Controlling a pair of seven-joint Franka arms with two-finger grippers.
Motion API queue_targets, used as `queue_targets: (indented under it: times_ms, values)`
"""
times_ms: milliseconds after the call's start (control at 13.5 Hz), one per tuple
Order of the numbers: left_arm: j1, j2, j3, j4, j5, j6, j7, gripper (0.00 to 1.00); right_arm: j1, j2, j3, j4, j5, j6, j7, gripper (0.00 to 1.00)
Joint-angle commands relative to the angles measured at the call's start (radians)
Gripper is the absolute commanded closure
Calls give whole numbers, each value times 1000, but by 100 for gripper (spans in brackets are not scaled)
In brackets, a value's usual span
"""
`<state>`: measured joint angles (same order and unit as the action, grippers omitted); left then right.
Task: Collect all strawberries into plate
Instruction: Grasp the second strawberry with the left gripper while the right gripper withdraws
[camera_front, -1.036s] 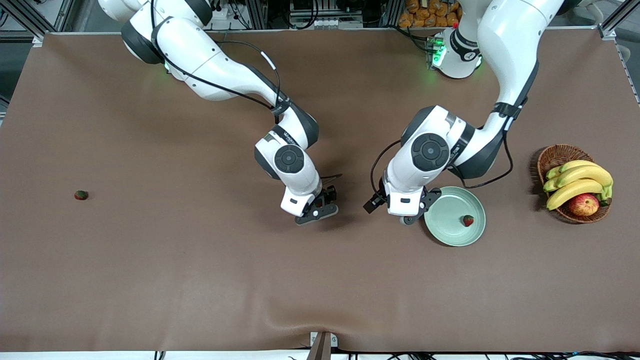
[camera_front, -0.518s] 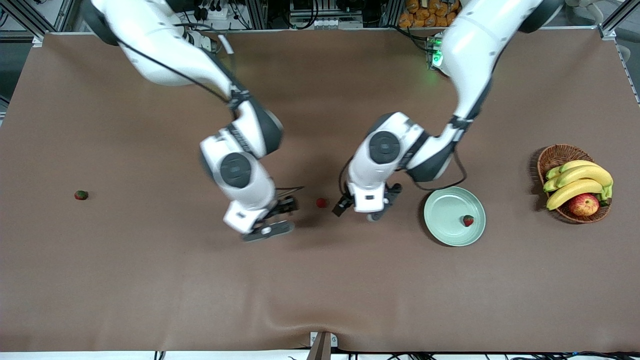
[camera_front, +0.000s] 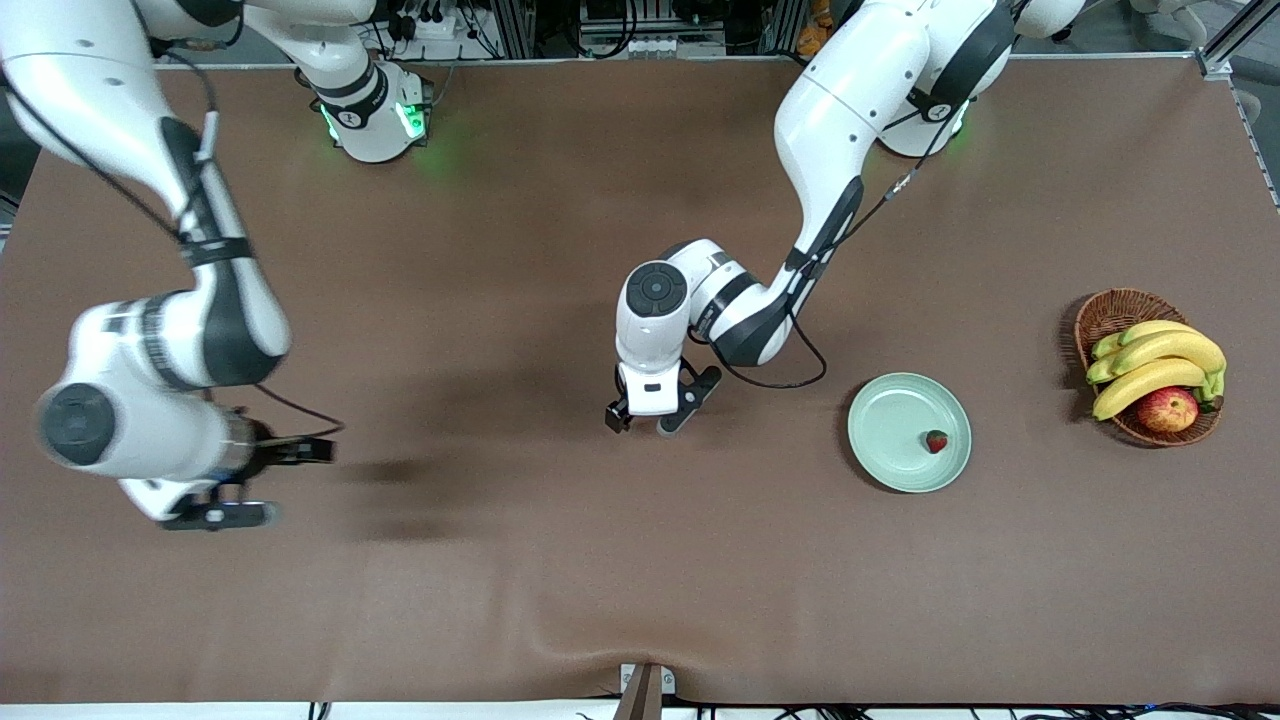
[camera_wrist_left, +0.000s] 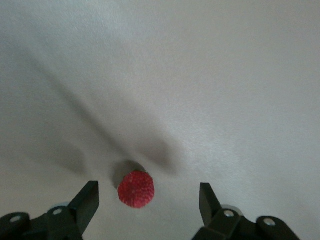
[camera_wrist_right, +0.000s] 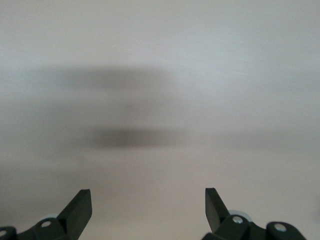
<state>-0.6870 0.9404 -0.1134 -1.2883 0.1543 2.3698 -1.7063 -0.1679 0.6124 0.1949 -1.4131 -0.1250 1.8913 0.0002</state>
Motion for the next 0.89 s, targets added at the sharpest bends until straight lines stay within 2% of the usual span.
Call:
queue_targets:
  times_ms: [0,222,296,444,518,666,814]
  values:
    - [-19,31,8,34,25,-1,14,35,-203,-25,25,-52,-18,-3,-211,0]
    - [-14,29,9,32,19,-6,134,89,-346,-19,25,-95,-80,8,-287,0]
    - [-14,29,9,34,21,-6,140,100,-370,-19,25,-110,-85,14,-308,0]
    - [-6,-4,12,21,33,-14,190,100,-404,-20,25,-160,-109,57,-321,0]
    - [32,-41,11,11,31,-41,227,100,-421,-20,25,-187,-134,83,-324,0]
    - [95,-105,4,8,30,-134,295,100,-443,-19,25,-246,-142,170,-354,0]
    - [165,-182,1,1,21,-229,440,100,-467,-17,25,-308,-143,277,-400,0]
